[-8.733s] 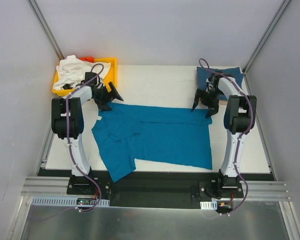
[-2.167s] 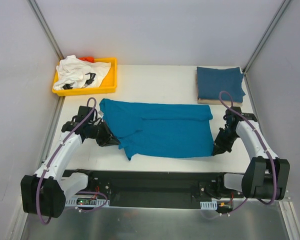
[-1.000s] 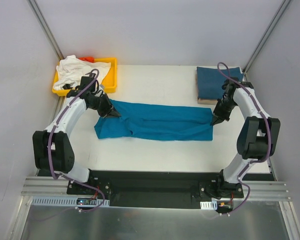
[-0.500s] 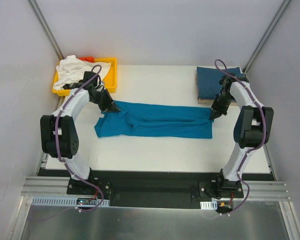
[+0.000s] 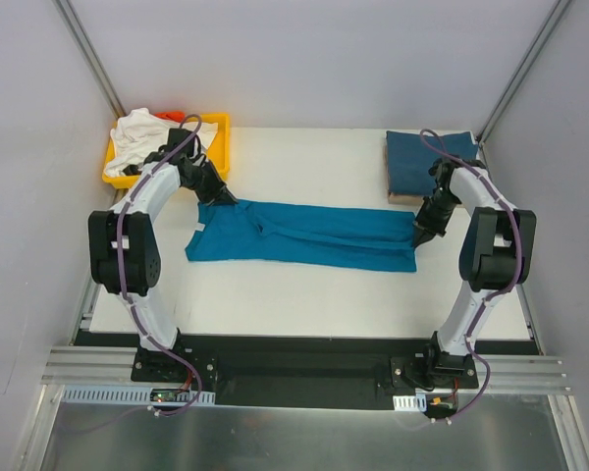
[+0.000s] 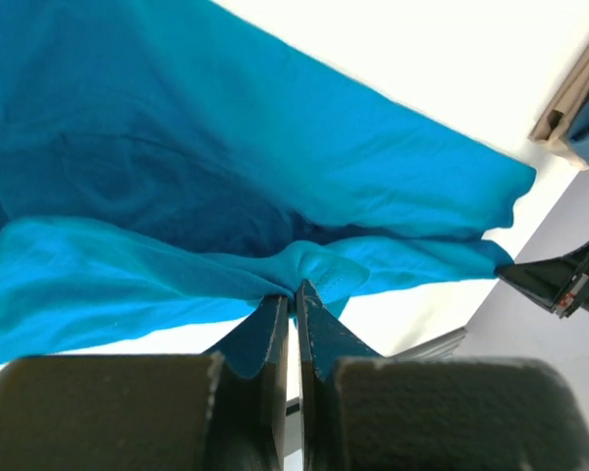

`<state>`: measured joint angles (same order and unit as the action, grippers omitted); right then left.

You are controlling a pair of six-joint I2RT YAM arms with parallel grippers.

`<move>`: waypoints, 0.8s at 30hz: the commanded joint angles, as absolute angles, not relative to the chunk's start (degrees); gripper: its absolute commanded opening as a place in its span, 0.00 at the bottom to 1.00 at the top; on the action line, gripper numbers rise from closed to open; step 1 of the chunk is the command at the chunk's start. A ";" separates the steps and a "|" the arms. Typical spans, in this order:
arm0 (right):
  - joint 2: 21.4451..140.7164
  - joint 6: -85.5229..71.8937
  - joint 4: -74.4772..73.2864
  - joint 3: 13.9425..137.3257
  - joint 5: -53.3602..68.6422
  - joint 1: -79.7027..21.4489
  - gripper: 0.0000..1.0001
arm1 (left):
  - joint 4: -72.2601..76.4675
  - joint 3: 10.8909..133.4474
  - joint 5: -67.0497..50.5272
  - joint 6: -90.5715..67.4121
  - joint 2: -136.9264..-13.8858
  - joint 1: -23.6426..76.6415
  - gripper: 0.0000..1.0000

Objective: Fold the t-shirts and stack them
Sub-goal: Fold the other side of the tshirt into a rectangle

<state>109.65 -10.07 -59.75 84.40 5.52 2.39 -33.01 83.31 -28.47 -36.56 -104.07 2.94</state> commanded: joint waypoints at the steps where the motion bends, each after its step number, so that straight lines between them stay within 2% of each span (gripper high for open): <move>1: 106.79 -11.86 -60.12 84.72 3.69 3.60 0.03 | -32.26 86.13 -28.47 -35.25 -107.22 3.08 0.00; 3: 107.31 -12.39 -59.42 85.25 3.87 3.60 0.05 | -32.26 87.27 -28.39 -35.25 -109.15 3.34 0.00; 4: 107.66 -12.48 -59.07 86.04 3.78 3.60 0.09 | -32.17 87.80 -28.21 -35.16 -109.68 3.43 0.00; 6: 108.80 -12.74 -58.89 87.18 3.25 3.60 0.12 | -31.91 89.90 -28.04 -34.81 -111.79 3.78 0.17; 8: 109.42 -12.83 -58.89 89.03 2.64 3.60 0.18 | -31.90 91.57 -28.56 -34.54 -113.81 3.78 0.24; 9: 109.68 -12.75 -58.97 89.64 2.03 3.60 0.23 | -31.82 93.06 -28.91 -34.45 -114.25 3.78 0.40; 11: 109.25 -12.74 -58.98 90.88 1.23 3.52 0.44 | -31.91 93.86 -29.09 -34.19 -114.61 3.78 0.59; 12: 108.20 -12.40 -58.97 91.14 0.36 3.52 0.56 | -31.90 94.04 -29.09 -34.10 -114.35 3.78 0.82; 13: 107.50 -12.22 -58.80 91.23 0.35 3.43 0.72 | -31.90 93.69 -28.74 -34.01 -113.30 3.78 0.96; 15: 104.44 -11.61 -58.54 90.62 -2.80 2.99 0.85 | -31.99 91.60 -27.52 -33.66 -111.37 3.78 0.99; 16: 103.46 -10.47 -58.01 90.09 -3.25 2.64 0.96 | -31.91 90.54 -26.99 -33.66 -109.10 3.78 0.99; 20: 98.10 -7.05 -55.47 85.70 -3.61 0.10 0.96 | -29.90 82.64 -25.93 -34.45 -102.93 3.87 0.99; 24: 94.66 -4.13 -51.42 79.21 4.98 -3.42 0.96 | -25.76 71.75 -26.98 -36.30 -98.53 4.13 0.99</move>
<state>99.44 -8.29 -54.35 83.46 -1.17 -0.05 -29.32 79.24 -26.72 -35.14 -104.47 3.42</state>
